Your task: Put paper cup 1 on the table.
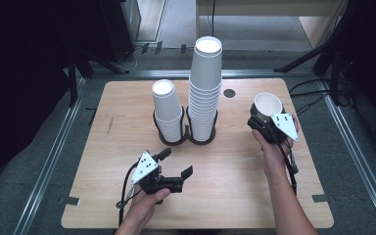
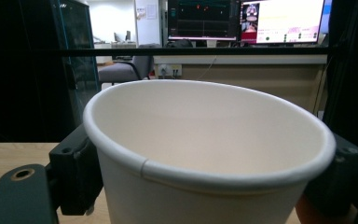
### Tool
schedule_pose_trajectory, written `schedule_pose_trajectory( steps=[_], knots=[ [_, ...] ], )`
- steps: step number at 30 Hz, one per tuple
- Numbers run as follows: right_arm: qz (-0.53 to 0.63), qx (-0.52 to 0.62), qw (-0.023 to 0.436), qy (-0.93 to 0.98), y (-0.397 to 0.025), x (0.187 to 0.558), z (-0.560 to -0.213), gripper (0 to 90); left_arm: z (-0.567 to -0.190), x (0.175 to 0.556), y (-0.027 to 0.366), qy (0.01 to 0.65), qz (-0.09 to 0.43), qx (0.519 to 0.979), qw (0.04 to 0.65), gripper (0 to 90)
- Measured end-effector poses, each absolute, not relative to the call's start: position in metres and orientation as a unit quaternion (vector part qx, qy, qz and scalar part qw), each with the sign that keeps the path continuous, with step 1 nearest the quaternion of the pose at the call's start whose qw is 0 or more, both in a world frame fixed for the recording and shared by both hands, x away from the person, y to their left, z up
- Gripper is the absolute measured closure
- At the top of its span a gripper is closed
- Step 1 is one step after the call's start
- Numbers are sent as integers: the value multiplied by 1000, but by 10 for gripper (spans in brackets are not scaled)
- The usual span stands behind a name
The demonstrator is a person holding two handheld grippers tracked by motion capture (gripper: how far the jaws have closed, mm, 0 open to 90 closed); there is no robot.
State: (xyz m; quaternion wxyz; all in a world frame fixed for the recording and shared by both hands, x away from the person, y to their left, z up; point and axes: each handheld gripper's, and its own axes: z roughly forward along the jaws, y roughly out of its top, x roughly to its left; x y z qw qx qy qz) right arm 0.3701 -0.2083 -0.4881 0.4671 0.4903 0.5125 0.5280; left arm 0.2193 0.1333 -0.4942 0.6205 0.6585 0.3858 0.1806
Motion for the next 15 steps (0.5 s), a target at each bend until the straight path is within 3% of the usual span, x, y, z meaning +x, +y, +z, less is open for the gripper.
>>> schedule_pose_trajectory(
  steps=[15],
  knots=[
    [505, 495, 471, 528, -217, 392, -515, 141, -495, 220, 133, 388, 181, 657, 620, 23]
  ],
)
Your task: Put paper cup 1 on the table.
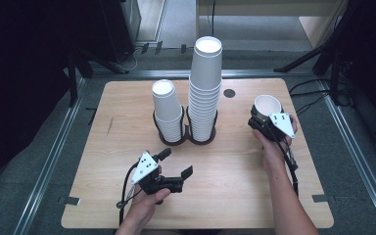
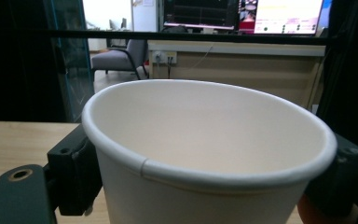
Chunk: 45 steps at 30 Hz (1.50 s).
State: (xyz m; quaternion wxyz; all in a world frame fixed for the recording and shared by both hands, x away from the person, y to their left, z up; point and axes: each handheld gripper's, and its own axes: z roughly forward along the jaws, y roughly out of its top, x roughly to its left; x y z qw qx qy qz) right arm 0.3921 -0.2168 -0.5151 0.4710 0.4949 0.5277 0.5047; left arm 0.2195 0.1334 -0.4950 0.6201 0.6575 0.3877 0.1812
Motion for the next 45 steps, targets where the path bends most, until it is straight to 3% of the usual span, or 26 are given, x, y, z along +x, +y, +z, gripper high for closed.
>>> schedule_pose_trajectory(
  steps=[37, 45],
  knots=[
    [475, 520, 447, 552, -216, 394, -535, 103, -495, 218, 131, 385, 178, 659, 621, 23],
    [475, 520, 434, 562, -217, 392, -536, 0, -495, 218, 131, 384, 178, 659, 621, 23]
  ],
)
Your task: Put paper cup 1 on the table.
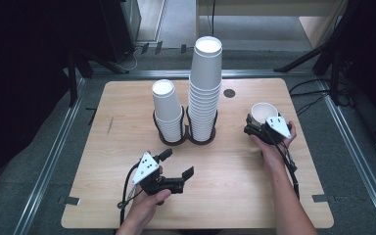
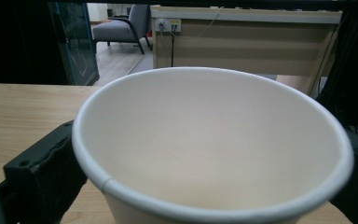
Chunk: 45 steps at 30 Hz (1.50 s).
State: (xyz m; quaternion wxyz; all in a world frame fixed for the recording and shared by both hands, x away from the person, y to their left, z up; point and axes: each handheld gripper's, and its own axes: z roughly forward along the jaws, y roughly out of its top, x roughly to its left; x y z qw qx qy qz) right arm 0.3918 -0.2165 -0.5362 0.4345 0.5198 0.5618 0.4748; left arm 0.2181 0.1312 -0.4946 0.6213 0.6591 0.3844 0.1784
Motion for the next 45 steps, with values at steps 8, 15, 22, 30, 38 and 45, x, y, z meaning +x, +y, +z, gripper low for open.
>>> schedule_pose_trajectory(
  steps=[8, 15, 22, 30, 38, 45],
  knots=[
    [470, 515, 432, 572, -218, 383, -536, 0, -495, 219, 131, 385, 177, 660, 621, 23],
    [468, 505, 427, 586, -219, 373, -533, 0, -496, 219, 129, 385, 177, 662, 619, 23],
    [471, 509, 415, 589, -223, 356, -531, 0, -496, 219, 130, 386, 177, 661, 618, 23],
    [488, 517, 401, 578, -231, 335, -521, 0, -496, 220, 129, 392, 177, 658, 618, 23],
    [498, 509, 403, 575, -234, 318, -495, 0, -491, 223, 116, 393, 208, 662, 604, 22],
    [514, 497, 396, 576, -227, 306, -459, 0, -487, 235, 108, 410, 225, 655, 593, 6]
  ],
)
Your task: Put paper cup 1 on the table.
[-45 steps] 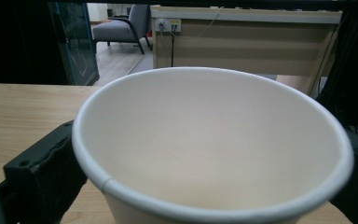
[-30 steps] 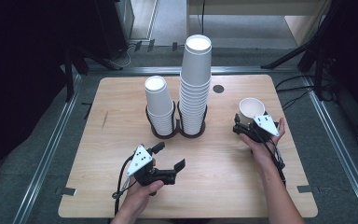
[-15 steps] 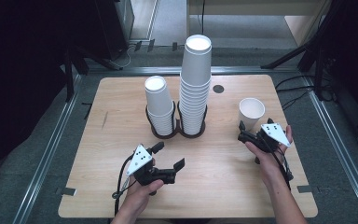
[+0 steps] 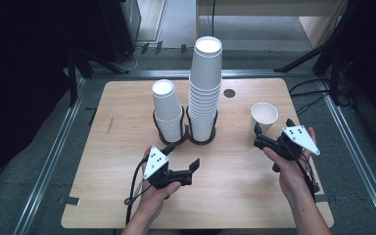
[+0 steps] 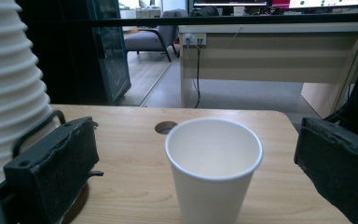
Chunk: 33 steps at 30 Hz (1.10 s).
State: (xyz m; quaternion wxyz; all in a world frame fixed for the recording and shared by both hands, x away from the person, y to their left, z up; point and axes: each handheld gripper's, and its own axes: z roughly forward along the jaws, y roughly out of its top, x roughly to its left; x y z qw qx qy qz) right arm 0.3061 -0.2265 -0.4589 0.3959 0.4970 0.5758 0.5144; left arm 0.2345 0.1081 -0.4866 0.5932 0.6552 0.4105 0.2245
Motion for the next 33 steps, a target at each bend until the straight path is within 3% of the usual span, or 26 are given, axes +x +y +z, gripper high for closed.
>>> schedule_pose_trajectory(
  steps=[12, 33],
  knots=[
    [575, 443, 381, 572, -186, 294, -381, 0, -475, 272, 87, 432, 264, 643, 575, 0],
    [608, 406, 347, 588, -133, 312, -335, 0, -465, 315, 57, 453, 318, 615, 561, 0]
  ],
)
